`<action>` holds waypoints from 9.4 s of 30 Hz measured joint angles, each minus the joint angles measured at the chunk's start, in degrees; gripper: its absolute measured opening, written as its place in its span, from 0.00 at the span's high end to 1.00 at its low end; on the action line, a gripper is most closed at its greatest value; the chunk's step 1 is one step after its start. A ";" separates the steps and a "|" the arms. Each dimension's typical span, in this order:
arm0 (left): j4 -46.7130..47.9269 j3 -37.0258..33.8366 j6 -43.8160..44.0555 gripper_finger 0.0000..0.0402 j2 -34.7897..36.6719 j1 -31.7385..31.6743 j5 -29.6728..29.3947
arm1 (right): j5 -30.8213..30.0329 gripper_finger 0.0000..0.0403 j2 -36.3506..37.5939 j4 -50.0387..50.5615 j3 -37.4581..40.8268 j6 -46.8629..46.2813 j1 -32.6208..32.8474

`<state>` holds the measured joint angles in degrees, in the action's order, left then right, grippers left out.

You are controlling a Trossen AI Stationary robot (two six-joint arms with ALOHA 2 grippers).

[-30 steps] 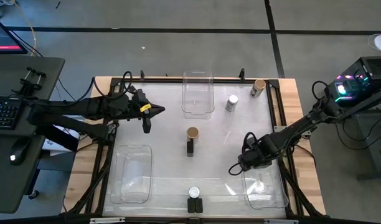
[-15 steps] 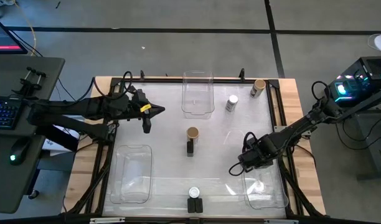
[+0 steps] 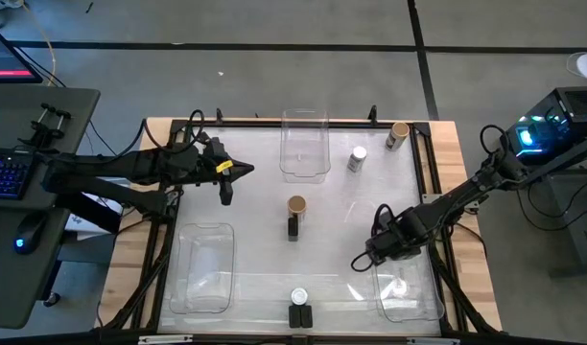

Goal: Sort spices by type
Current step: Adjust the black spice cans in the right transparent bin, then put the black spice can into the right transparent bin

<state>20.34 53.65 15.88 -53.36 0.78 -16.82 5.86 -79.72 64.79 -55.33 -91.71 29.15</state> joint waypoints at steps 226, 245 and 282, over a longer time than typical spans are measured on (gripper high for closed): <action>5.03 0.00 -3.54 1.00 -6.32 15.12 4.67 | -9.30 1.00 -45.30 -24.52 -52.59 59.20 8.48; 5.05 0.00 -2.56 1.00 -6.37 15.45 4.02 | -11.35 1.00 -45.22 5.53 -52.96 58.43 6.84; 5.14 0.00 -3.47 1.00 -6.37 15.45 5.72 | -24.82 0.77 -31.39 24.26 -52.48 17.22 -8.36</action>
<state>25.47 53.65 12.41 -59.72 16.22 -11.10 -18.96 -111.11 89.06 -107.81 -74.49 20.80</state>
